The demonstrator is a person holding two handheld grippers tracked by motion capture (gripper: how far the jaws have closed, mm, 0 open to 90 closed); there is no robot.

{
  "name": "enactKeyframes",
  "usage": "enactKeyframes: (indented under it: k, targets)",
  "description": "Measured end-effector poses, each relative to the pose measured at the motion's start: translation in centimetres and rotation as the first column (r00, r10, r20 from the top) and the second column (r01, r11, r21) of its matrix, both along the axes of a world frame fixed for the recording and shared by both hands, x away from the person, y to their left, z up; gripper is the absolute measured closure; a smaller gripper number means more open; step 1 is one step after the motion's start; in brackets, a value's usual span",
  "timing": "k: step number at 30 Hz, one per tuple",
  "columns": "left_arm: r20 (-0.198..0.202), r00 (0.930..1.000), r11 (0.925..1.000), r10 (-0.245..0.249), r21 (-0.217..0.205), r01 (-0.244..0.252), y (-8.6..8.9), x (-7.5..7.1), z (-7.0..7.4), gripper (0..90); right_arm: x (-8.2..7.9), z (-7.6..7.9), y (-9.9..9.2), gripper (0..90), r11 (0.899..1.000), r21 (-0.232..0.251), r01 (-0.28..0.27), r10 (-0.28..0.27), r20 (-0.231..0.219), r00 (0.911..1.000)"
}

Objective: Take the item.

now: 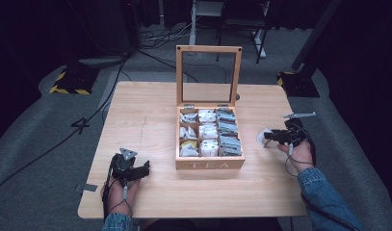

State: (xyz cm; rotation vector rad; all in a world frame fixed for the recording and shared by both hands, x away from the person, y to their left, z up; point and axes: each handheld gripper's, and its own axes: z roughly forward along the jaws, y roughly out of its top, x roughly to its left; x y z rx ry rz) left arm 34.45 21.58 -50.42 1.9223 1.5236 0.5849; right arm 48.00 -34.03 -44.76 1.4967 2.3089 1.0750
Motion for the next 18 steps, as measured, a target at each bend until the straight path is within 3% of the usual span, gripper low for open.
enactKeyframes:
  k: [5,18]
  targets:
    - [0.0,1.0,1.0,0.0,0.0,0.0,0.0,0.0,0.0,19.9,-0.1,-0.2,-0.5,41.1,1.0,-0.015,0.023,-0.022,0.034,0.9992]
    - [0.001,1.0,1.0,0.0,0.001,0.0,0.0,0.0,0.0,19.9,-1.6,1.9,-0.9,40.1,1.0,0.023,0.01,-0.012,0.114,0.9934]
